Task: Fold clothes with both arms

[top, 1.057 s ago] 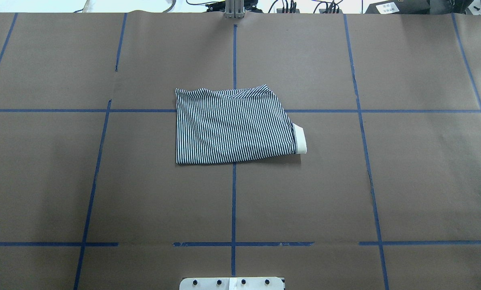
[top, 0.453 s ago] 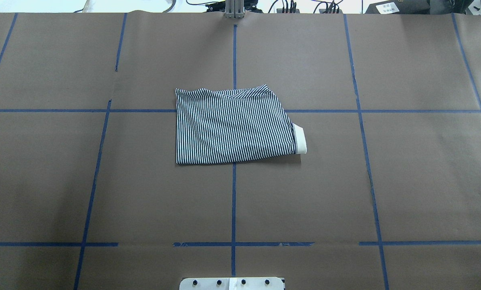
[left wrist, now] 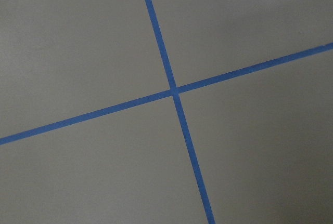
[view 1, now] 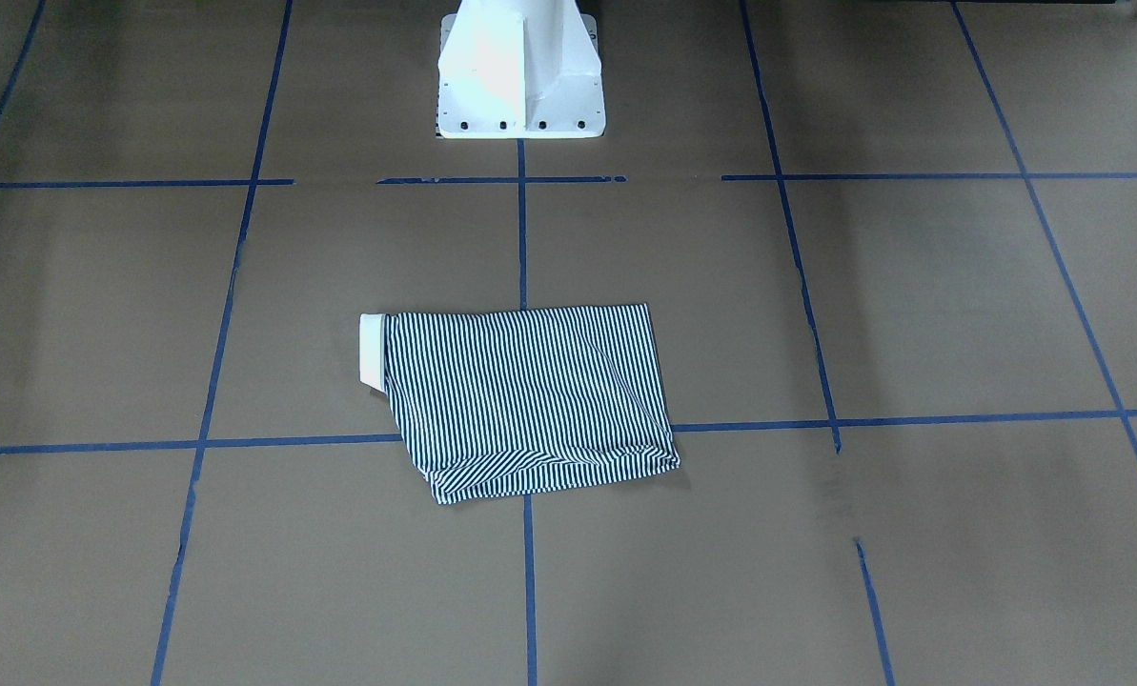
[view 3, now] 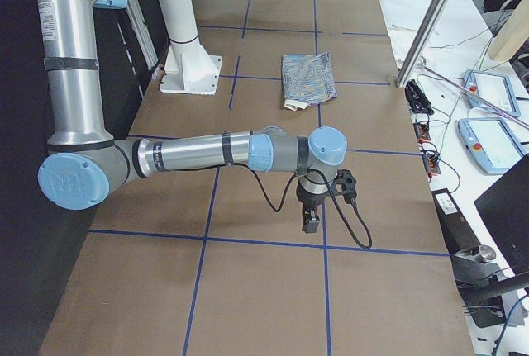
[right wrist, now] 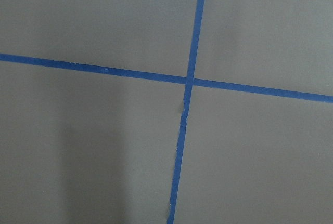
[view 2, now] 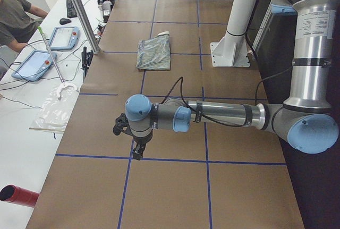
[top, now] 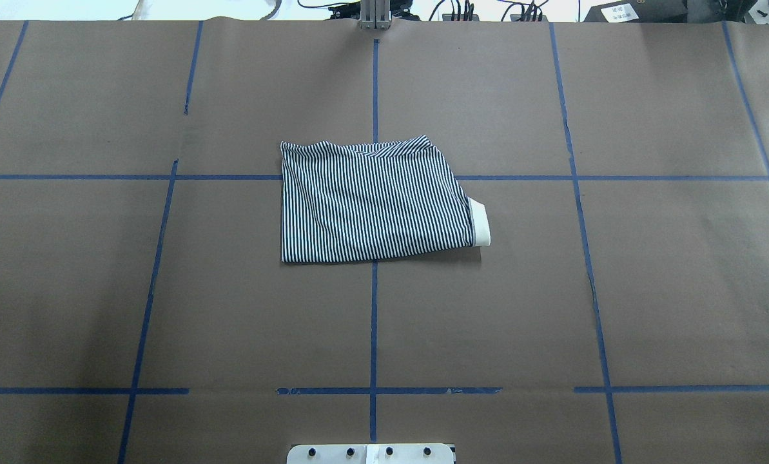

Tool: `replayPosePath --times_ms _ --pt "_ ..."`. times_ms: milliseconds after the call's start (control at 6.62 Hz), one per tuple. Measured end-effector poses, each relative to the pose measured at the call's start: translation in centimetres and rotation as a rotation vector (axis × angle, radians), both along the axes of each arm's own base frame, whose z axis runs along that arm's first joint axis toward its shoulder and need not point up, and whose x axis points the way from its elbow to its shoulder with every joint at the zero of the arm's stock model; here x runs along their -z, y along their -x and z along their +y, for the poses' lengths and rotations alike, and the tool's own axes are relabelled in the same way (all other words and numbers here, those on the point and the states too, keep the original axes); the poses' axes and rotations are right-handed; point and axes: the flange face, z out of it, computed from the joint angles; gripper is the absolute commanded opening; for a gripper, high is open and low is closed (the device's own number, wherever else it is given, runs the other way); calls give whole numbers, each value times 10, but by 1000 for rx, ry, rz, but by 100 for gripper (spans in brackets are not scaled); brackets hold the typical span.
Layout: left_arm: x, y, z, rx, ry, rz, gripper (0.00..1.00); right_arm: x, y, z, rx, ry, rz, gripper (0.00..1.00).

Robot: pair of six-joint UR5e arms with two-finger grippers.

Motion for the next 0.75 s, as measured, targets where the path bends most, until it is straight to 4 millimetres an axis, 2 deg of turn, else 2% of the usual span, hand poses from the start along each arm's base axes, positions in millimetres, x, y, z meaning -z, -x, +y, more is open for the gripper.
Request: replayPosePath --times_ms 755 --pt "10 0 0 -5 -18 1 100 7 9 5 13 -8 -29 100"
